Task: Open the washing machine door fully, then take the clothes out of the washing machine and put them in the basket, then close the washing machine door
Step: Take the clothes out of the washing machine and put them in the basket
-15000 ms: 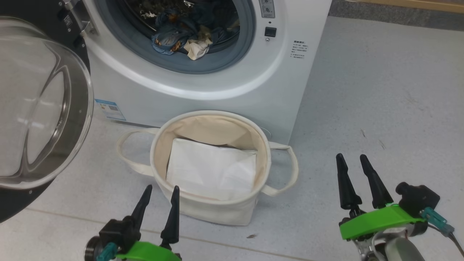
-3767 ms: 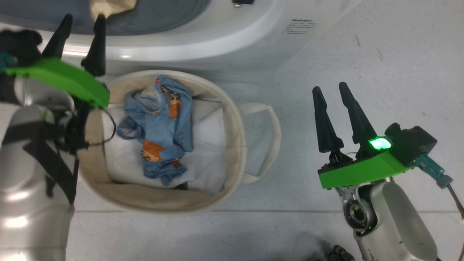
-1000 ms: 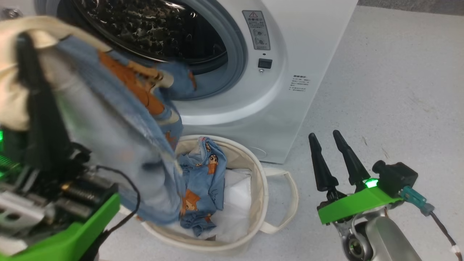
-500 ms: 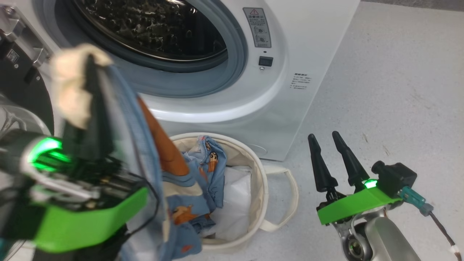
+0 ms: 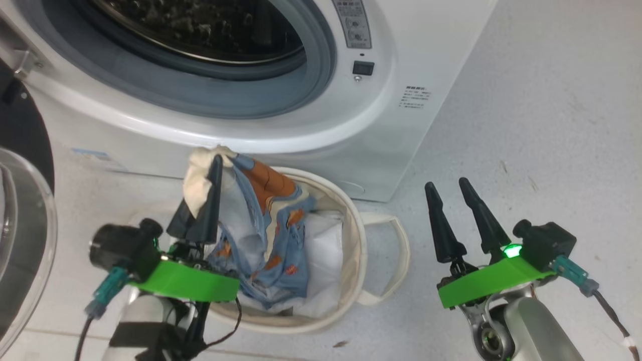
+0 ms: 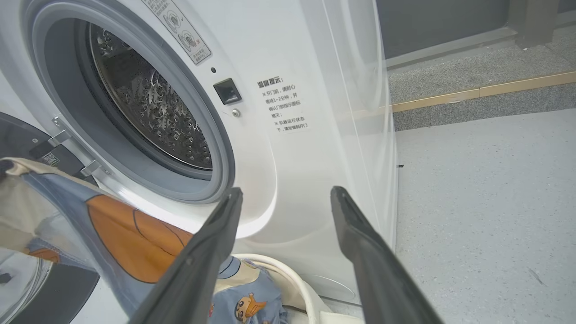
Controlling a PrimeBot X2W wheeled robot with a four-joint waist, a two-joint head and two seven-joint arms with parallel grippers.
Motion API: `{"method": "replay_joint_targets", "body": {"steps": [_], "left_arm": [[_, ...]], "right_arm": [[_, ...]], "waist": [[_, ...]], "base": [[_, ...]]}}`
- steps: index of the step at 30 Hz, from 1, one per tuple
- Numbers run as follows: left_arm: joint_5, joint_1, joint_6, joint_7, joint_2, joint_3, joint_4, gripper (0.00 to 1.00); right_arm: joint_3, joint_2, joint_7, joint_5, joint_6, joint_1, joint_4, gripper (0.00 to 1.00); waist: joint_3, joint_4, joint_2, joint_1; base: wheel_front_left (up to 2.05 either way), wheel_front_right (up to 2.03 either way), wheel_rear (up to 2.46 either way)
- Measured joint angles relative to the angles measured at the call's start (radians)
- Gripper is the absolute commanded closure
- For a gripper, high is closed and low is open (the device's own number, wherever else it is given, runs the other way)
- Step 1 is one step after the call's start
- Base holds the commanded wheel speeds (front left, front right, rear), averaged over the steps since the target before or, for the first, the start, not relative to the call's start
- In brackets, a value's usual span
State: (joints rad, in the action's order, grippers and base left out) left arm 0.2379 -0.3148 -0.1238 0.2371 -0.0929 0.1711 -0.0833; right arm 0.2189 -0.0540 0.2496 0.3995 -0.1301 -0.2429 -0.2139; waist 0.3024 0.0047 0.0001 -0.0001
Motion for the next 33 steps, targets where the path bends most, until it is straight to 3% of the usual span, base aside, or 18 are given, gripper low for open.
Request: {"method": "replay_joint_targets", "body": {"steps": [16, 32, 33], "left_arm": [[0.005, -0.212, -0.001, 0.013, 0.028, 0.024, -0.523, 1.00], [-0.022, -0.338, -0.001, 0.013, 0.053, 0.073, -0.794, 1.00], [-0.022, -0.345, -0.001, 0.013, 0.055, 0.073, -0.803, 0.89]], "right_arm": [[-0.012, 0.000, 0.000, -0.039, 0.000, -0.073, 0.039, 0.00], [-0.016, -0.001, 0.000, -0.050, 0.000, -0.119, 0.046, 0.00], [-0.016, -0.001, 0.000, -0.050, 0.000, -0.124, 0.047, 0.00]], "waist": [[0.167, -0.034, 0.0000, 0.0000], [0.250, -0.034, 0.0000, 0.0001], [0.251, -0.034, 0.0000, 0.0001]], "base": [[0.00, 0.00, 0.00], [0.00, 0.00, 0.00], [0.00, 0.00, 0.00]]}}
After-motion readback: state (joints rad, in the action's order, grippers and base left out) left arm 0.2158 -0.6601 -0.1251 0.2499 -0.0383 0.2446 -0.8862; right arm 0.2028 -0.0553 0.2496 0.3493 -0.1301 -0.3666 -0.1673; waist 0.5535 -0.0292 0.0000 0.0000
